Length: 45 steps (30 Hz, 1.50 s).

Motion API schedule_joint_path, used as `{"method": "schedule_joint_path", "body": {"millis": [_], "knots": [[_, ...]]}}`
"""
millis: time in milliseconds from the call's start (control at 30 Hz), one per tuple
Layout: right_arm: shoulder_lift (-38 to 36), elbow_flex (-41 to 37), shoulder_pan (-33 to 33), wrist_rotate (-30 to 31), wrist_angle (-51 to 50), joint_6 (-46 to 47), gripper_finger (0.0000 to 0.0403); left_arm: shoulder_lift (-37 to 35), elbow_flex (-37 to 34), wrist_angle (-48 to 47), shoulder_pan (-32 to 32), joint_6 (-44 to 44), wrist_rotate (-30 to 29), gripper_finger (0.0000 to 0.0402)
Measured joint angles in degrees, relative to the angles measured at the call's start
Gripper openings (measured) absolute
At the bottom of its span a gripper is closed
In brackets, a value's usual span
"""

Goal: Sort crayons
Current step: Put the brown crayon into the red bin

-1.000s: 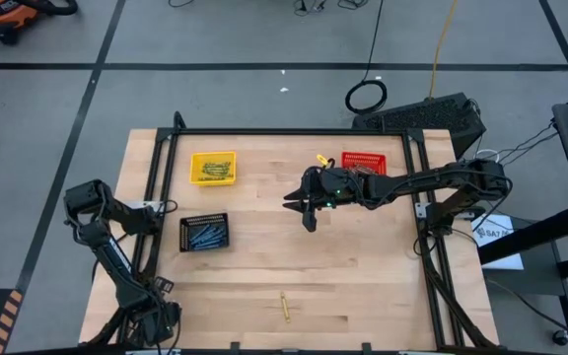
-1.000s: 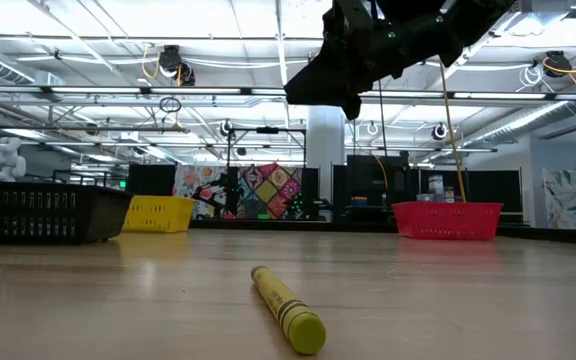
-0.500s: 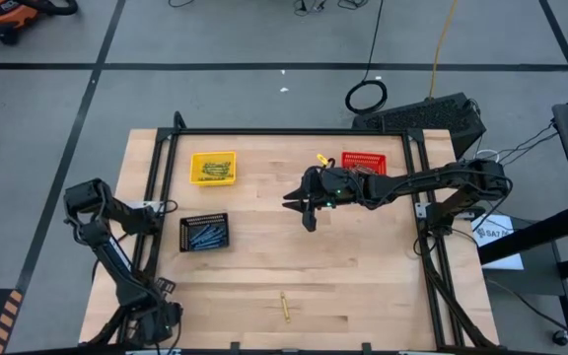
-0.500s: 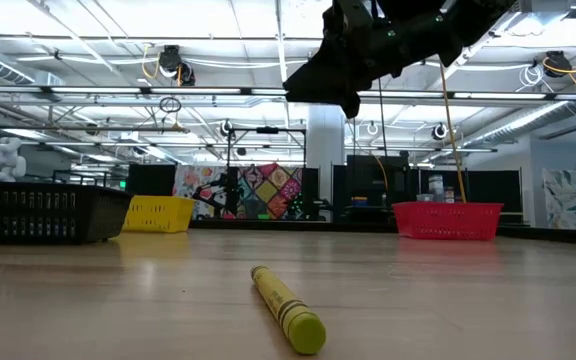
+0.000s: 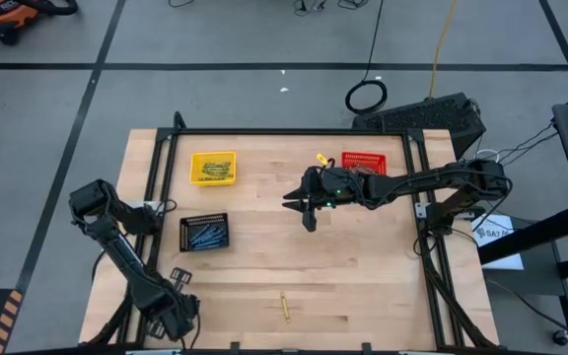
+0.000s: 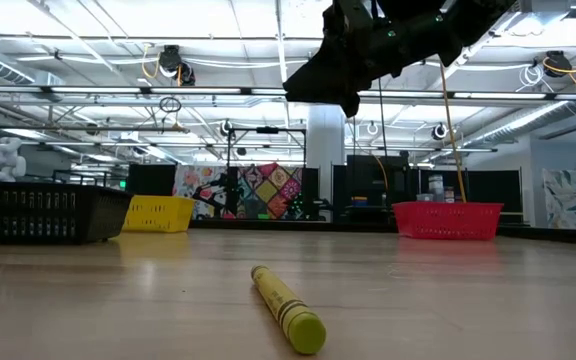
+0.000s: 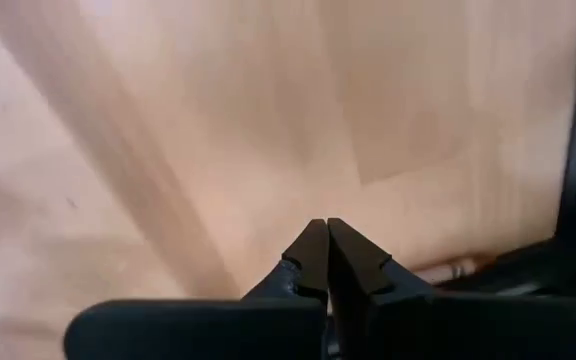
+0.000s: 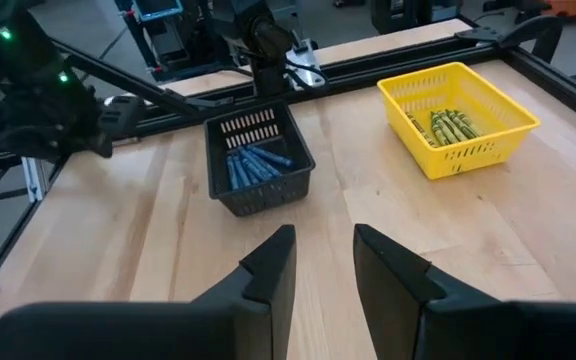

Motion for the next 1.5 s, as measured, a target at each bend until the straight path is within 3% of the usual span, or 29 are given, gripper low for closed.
{"method": "schedule_joint_path", "body": {"millis": [167, 500, 1067, 1500], "knots": [[0.0, 0.0, 0.0, -0.1, -0.4, -0.1, 0.0091, 0.0, -0.5, -0.1, -1.9, -2.9, 6.1, 0.0000], [0.0, 0.0, 0.0, -0.2, -0.9, -0.1, 0.0091, 0.0, -0.6, 0.0, -6.7, -5.7, 6.6, 0.0000], [0.0, 0.0, 0.0, -0.2, -0.9, 1.4, 0.0091, 3.1, -3.9, 2.4, -7.9, -3.6, 5.4, 0.0000], [0.0, 0.0, 0.0, -0.2, -0.9, 1.4, 0.0091, 3.1, -3.4, 2.6, -8.0, -4.3, 11.1, 0.0000]]}}
